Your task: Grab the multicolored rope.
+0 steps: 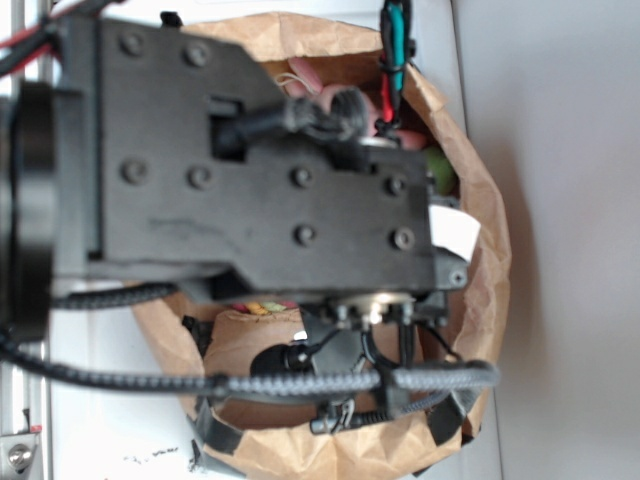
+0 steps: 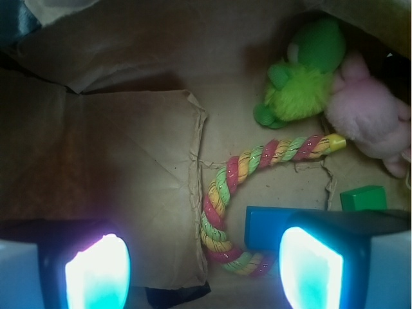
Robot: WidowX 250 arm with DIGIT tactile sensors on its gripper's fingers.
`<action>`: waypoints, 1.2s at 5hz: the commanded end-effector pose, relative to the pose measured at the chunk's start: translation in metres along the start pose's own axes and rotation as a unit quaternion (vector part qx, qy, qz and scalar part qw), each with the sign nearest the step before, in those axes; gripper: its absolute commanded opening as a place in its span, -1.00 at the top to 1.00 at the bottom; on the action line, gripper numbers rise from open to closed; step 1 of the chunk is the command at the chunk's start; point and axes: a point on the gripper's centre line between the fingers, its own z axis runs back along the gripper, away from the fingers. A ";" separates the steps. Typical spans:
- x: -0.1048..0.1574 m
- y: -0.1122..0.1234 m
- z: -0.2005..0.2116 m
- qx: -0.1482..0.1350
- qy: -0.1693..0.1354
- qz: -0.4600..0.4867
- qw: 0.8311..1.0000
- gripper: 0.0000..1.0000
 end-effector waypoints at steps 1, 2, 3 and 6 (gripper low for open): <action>0.005 -0.003 0.012 -0.004 -0.018 0.002 1.000 -1.00; -0.005 0.003 -0.013 0.003 -0.015 0.019 1.000 -1.00; -0.001 0.007 -0.024 0.017 -0.026 0.039 0.999 -1.00; 0.044 0.034 -0.060 0.025 -0.015 0.150 0.988 -1.00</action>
